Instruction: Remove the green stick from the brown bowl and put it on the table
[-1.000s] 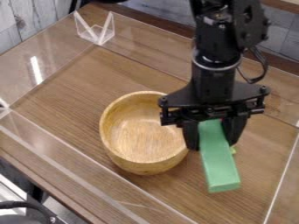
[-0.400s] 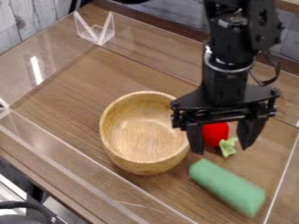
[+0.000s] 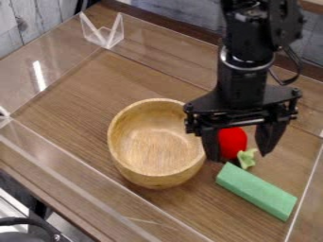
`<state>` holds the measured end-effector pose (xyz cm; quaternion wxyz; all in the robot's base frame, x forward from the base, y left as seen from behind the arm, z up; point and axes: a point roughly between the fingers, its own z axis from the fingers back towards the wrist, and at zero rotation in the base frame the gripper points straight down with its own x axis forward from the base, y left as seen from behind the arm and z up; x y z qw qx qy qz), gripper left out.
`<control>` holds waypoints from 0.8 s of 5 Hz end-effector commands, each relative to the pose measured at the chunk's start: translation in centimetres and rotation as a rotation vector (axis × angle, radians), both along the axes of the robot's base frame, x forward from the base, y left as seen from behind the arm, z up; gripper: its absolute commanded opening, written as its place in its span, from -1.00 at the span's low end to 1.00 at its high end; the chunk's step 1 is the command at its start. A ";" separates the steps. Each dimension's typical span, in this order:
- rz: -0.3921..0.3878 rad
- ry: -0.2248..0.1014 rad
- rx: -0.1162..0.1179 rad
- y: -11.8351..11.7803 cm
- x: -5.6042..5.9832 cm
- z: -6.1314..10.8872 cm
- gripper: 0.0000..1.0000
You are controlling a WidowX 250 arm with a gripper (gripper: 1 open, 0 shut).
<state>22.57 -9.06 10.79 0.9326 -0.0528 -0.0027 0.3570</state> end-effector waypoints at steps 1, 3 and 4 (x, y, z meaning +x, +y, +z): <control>0.022 -0.058 -0.023 0.2 1.1 1.5 1.00; 0.034 -0.064 -0.029 0.6 1.1 1.7 1.00; 0.040 -0.069 -0.033 0.8 1.2 1.7 1.00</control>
